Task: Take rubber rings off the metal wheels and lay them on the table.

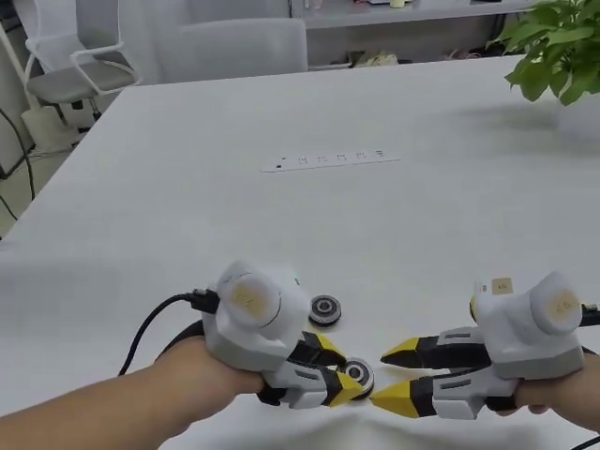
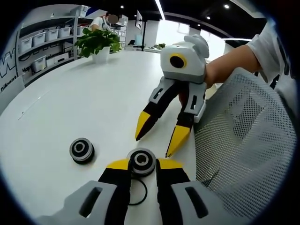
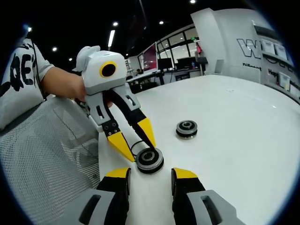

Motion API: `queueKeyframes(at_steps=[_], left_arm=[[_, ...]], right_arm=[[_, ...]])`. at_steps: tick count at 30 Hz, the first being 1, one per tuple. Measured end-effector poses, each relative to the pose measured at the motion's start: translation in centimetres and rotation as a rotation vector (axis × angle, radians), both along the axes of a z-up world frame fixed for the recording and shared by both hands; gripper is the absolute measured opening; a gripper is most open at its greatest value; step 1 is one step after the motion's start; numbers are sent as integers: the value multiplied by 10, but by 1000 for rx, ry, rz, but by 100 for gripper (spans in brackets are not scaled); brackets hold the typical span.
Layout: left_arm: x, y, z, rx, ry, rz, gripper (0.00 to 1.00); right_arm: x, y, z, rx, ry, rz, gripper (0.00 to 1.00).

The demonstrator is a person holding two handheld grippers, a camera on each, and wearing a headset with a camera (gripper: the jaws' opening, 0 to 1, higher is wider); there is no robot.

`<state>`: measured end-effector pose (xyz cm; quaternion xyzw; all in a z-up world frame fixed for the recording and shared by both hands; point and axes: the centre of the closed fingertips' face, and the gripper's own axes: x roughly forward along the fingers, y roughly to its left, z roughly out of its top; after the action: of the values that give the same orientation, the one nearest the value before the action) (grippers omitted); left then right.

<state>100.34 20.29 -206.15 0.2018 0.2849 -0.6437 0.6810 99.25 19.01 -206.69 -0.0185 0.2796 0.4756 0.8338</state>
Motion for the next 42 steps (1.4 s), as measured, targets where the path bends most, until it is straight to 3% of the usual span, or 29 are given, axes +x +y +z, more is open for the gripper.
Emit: queueKeyframes(at_steps=[4, 6, 9, 11, 17, 24, 30, 42], left_arm=[[-1, -3, 0, -2, -34, -11, 13], [-1, -4, -1, 8, -77, -39, 12], [-2, -3, -2, 17, -109, -50, 11], [1, -3, -1, 13, -101, -35, 9], [0, -2, -2, 8, -128, -48, 7], [1, -2, -1, -7, -132, -32, 7], [1, -2, -1, -13, -135, -23, 7], [1, -3, -2, -16, -135, -16, 7]], right_arm=[[0, -1, -1, 0, 1, -3, 32], [-1, -1, -1, -2, 0, 0, 32], [0, 1, -1, -4, -5, 4, 32], [1, 2, -2, -4, -6, 8, 32], [2, 6, -5, -17, -16, 29, 30], [1, 13, -11, -51, -34, 69, 26], [6, 14, -12, -31, -32, 49, 23], [2, 9, -13, -66, -58, 48, 16]])
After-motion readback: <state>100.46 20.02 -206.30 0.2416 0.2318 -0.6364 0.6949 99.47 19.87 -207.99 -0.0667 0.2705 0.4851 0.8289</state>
